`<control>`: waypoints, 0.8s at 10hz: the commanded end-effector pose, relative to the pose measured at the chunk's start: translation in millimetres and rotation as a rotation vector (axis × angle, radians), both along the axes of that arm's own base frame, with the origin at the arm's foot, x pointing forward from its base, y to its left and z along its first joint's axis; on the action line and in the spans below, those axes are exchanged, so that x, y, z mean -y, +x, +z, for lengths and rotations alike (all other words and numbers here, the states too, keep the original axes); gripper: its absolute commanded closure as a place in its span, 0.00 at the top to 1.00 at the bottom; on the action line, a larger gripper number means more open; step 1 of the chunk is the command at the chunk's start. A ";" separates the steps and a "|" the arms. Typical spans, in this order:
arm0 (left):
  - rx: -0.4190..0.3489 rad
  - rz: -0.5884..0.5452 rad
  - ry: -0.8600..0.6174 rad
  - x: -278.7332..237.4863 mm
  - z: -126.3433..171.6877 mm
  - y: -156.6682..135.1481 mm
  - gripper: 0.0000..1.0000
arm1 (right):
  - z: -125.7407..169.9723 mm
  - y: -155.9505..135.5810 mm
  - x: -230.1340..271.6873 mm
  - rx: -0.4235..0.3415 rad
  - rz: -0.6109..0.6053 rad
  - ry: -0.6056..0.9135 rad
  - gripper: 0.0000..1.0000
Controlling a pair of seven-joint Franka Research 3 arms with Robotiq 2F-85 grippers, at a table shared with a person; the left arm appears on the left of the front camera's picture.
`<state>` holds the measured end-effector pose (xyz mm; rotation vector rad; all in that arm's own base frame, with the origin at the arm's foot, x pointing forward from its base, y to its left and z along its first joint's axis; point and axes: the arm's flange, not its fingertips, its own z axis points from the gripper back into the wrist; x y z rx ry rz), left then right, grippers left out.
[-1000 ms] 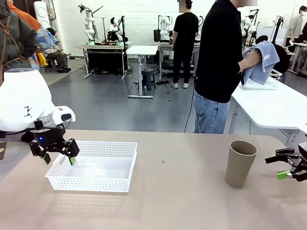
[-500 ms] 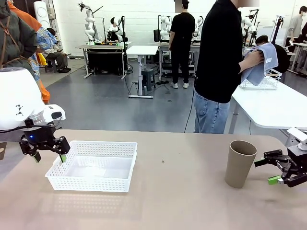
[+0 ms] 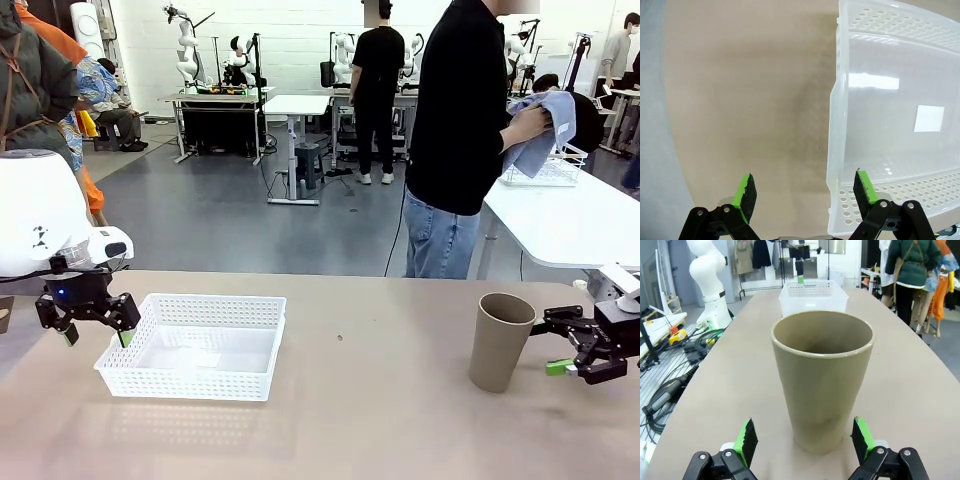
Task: Clean and organize the cups into the basket.
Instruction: Pick up the Organizing basket and move it to the center of the table, then pick up the Reusable plastic cup from the right side of the table and place it inside the Organizing basket.
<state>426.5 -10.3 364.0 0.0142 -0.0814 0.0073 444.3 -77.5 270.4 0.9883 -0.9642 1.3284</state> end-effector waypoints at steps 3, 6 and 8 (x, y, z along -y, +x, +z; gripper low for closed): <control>0.035 -0.025 0.054 2.1 -9.2 -4.7 1.00 | -23.9 16.8 -23.3 -0.077 -0.012 0.016 1.00; 0.026 -0.042 0.073 3.5 -16.1 -3.8 1.00 | -35.4 22.6 -35.7 -0.101 0.003 0.009 1.00; 0.015 -0.048 0.079 4.2 -18.9 -2.3 1.00 | -39.0 26.1 -40.0 -0.099 0.000 0.010 1.00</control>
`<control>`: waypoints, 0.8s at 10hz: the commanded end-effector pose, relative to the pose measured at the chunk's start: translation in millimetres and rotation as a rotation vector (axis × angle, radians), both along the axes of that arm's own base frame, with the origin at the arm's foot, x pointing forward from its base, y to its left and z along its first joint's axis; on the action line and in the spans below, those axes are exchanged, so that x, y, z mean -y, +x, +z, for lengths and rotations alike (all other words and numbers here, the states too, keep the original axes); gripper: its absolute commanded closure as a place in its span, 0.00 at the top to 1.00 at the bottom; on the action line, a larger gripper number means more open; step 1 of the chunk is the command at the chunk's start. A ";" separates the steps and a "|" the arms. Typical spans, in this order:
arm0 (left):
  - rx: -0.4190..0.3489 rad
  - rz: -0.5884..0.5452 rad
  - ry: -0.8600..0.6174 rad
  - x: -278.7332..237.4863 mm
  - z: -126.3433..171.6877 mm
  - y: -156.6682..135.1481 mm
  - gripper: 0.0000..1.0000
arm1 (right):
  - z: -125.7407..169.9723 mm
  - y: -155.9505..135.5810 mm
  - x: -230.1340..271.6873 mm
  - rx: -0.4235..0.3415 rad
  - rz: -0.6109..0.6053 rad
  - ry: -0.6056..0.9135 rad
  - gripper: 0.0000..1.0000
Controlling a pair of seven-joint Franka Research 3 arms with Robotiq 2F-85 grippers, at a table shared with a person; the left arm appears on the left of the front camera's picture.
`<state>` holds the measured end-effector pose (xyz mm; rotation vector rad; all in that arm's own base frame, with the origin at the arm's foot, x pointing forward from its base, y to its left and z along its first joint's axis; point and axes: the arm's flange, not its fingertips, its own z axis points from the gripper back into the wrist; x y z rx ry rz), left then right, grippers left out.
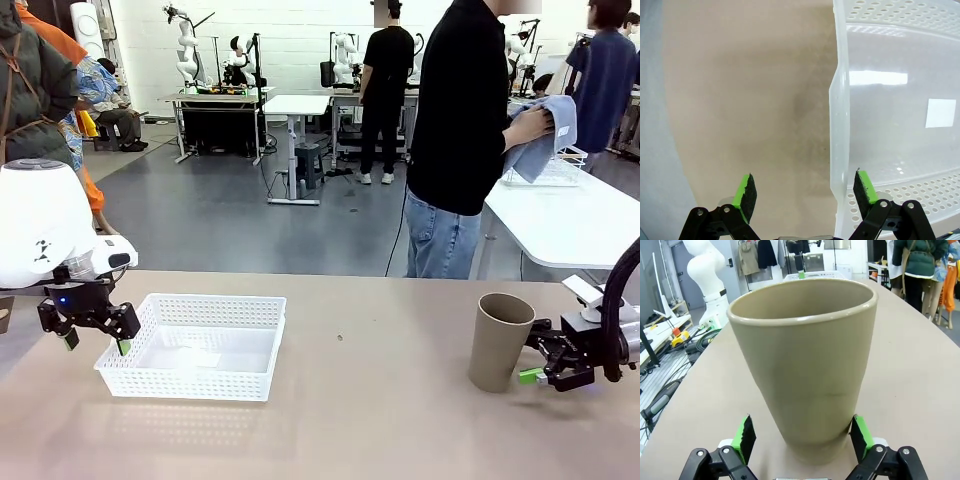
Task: Clean and organize the cups into the basket.
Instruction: Pick up the Organizing basket and move it to the center of the table, then pick up the Reusable plastic cup from the right side of the table and place it inside the Organizing basket.
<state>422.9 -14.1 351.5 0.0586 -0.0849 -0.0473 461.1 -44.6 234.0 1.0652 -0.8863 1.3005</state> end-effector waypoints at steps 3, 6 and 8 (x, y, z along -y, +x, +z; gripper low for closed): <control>-0.013 0.003 0.020 0.6 -11.2 5.1 1.00 | -8.1 13.9 -16.7 -0.007 -0.034 0.017 1.00; -0.044 -0.006 -0.011 6.2 -15.6 5.3 1.00 | -9.3 19.2 -24.3 -0.003 -0.031 0.023 1.00; -0.063 -0.018 -0.023 9.1 -19.5 6.7 1.00 | -10.3 22.4 -29.6 -0.008 -0.024 0.030 1.00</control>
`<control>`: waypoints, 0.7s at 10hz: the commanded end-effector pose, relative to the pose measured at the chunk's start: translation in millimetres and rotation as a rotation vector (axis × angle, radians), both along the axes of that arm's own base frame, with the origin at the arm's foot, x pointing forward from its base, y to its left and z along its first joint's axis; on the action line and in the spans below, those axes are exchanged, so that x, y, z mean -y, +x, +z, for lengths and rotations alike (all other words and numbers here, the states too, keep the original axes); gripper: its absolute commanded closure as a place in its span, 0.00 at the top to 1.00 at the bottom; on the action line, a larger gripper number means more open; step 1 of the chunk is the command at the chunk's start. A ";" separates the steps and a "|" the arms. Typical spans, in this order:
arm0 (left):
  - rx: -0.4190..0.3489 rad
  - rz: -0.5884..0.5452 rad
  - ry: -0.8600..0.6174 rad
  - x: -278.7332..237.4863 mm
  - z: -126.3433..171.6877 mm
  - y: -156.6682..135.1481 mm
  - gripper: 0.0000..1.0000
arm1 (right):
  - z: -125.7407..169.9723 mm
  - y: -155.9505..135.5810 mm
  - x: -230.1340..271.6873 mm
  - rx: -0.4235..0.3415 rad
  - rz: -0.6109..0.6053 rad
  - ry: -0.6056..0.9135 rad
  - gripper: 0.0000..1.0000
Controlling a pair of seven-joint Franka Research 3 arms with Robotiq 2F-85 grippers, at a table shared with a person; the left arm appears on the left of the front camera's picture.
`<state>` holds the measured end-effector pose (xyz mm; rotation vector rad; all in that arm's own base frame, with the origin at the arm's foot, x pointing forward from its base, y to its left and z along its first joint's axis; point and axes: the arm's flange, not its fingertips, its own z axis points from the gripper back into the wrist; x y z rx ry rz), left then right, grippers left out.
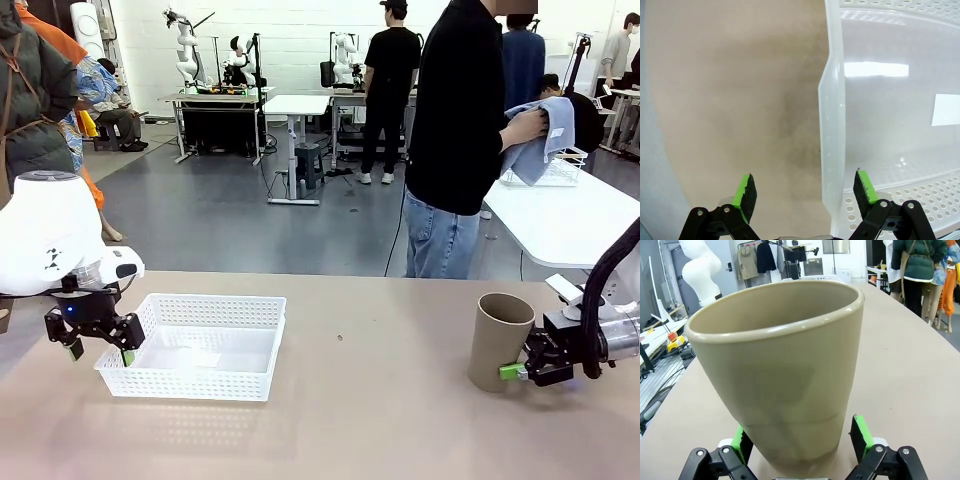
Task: Clean and organize the cups into the basket.
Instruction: Pick up the Organizing basket and move it to the center of the table, then pick up the Reusable plastic cup from the right side of the table and place it inside the Organizing basket.
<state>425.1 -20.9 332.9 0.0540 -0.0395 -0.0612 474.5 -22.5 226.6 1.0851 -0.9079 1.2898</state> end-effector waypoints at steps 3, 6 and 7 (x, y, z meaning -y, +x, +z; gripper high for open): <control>-0.034 -0.023 -0.019 7.3 -7.6 5.9 1.00 | -5.1 12.1 -16.5 -0.014 -0.004 0.007 1.00; -0.042 -0.036 -0.050 9.0 -8.1 7.2 1.00 | -6.4 10.3 -19.8 -0.011 0.024 0.021 1.00; -0.049 -0.044 -0.067 8.2 -7.2 6.6 1.00 | -7.0 8.9 -18.9 0.013 0.058 0.021 1.00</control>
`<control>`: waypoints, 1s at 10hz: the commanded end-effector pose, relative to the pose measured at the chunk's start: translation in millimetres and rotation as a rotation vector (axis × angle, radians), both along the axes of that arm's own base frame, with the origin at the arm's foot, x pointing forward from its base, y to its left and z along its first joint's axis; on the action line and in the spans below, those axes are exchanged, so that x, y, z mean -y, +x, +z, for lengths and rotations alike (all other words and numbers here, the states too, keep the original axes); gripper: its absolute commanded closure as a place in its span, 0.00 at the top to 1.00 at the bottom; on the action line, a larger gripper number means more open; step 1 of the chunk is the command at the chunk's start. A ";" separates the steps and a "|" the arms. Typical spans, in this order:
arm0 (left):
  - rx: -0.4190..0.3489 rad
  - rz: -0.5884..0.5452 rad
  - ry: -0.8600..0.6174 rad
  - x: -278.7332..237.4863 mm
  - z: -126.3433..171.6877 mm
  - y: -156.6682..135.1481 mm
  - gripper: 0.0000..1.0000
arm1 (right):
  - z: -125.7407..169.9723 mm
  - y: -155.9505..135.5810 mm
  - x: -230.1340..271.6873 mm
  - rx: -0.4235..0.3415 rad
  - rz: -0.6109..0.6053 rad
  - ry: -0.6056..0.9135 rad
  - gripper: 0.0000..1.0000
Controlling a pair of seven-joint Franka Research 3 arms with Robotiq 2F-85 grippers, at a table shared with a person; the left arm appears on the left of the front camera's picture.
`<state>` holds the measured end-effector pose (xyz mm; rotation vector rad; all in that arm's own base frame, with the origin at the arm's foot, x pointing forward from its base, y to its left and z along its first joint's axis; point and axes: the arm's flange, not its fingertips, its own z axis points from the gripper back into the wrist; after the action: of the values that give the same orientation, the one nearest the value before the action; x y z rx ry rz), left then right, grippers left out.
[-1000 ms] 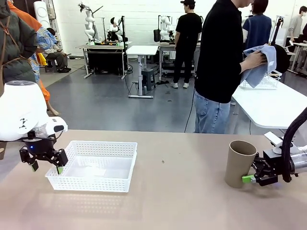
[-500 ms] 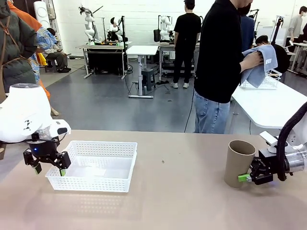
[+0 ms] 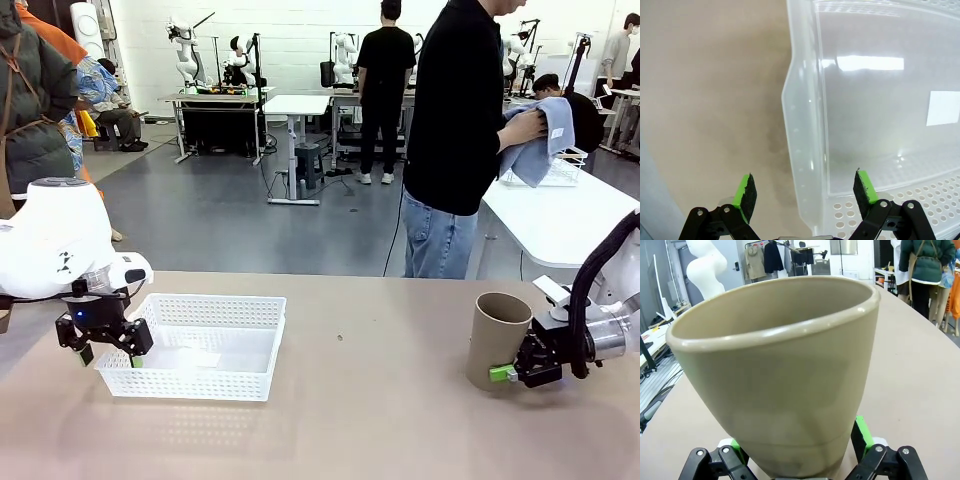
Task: Clean and organize the cups into the basket.
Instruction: Pick up the Organizing basket and move it to the center of the table, then pick up the Reusable plastic cup from the right side of the table and place it inside the Organizing basket.
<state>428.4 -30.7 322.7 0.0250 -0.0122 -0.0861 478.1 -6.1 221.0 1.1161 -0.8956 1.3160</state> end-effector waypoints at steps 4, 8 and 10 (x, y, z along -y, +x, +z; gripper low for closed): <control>-0.054 -0.035 -0.080 -4.4 10.4 -0.2 0.00 | -2.0 4.1 -1.7 0.008 0.032 -0.001 0.35; -0.053 -0.029 -0.081 -2.0 14.5 -1.1 0.00 | -2.0 4.2 -0.1 0.002 0.026 -0.010 0.20; -0.048 -0.023 -0.078 -2.3 16.5 -1.1 0.00 | -2.5 4.4 0.8 0.000 0.022 -0.014 0.00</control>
<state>428.7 -27.7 332.8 -0.0347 0.0265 -0.1128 477.9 -5.0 221.2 1.1202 -0.8945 1.3244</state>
